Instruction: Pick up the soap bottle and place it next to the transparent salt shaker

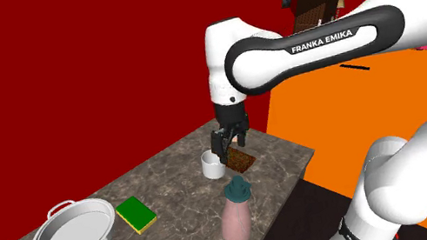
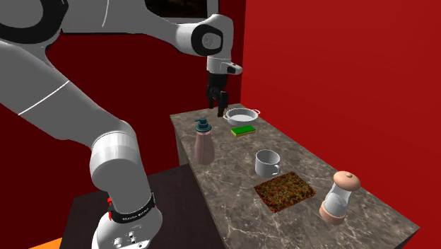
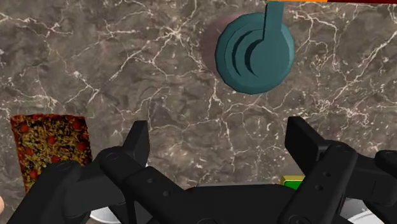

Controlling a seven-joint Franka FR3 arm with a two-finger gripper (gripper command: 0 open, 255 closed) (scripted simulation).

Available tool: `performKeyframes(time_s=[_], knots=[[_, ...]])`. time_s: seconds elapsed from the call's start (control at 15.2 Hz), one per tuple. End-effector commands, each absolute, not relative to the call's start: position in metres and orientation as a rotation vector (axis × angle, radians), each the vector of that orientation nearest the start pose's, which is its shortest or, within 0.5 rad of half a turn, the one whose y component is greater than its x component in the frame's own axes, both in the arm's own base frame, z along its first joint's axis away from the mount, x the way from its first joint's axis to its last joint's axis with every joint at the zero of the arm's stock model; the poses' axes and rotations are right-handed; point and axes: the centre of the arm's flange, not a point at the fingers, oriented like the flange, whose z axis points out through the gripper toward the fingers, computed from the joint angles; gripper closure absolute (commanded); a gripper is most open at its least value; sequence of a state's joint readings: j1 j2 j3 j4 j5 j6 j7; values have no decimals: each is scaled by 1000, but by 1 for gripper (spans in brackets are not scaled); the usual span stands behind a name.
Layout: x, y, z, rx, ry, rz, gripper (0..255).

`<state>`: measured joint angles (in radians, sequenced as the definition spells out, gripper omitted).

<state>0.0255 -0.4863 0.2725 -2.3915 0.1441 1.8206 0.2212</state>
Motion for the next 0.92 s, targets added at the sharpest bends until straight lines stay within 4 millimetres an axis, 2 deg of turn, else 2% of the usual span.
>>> performKeyframes(time_s=[0.0, 0.26, 0.79, 0.86], knots=[[380, 146, 455, -3140, 40, 222, 0], [389, 170, 407, -3115, 107, 356, 0], [380, 171, 366, -3114, 109, 360, 0], [380, 171, 366, -3114, 109, 360, 0]])
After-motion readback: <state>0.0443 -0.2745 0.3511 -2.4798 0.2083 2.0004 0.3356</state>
